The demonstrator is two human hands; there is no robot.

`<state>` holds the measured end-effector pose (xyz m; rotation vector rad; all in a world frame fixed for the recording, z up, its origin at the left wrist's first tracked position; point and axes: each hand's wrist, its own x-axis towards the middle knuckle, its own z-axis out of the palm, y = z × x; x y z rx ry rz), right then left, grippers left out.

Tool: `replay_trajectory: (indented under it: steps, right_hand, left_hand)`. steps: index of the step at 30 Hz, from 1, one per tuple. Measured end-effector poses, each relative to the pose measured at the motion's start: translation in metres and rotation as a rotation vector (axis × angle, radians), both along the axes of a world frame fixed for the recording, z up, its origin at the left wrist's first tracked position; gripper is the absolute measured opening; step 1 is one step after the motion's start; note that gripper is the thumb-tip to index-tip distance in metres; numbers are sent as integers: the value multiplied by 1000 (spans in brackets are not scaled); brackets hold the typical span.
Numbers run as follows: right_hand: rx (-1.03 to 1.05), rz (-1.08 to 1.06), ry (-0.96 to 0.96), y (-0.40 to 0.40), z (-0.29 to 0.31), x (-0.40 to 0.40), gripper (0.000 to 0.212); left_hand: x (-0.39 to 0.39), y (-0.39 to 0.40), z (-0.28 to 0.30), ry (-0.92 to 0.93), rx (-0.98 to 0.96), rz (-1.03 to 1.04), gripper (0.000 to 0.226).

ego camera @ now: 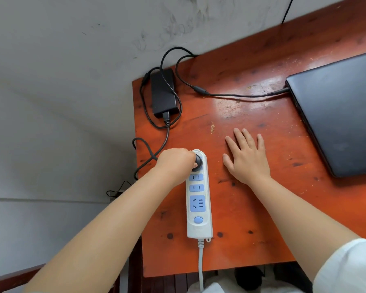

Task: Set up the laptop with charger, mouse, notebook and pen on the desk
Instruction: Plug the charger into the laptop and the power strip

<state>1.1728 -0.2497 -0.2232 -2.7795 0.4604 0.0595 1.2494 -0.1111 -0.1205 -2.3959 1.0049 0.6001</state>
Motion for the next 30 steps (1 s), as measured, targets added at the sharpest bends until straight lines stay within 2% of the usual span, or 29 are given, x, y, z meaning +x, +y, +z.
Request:
replay_trajectory:
  steps: [12, 17, 26, 30]
  right_hand:
    - [27, -17, -15, -2, 0, 1, 54]
    - [34, -28, -15, -3, -1, 0, 57]
    - [35, -22, -35, -4, -3, 1, 57]
    - [22, -25, -36, -3, -5, 0, 56]
  left_hand:
    - [-8, -11, 0, -38, 75, 44, 21]
    - [4, 7, -3, -83, 148, 245, 25]
    - [7, 20, -5, -142, 61, 184, 18]
    - [-1, 23, -7, -249, -30, 150, 20]
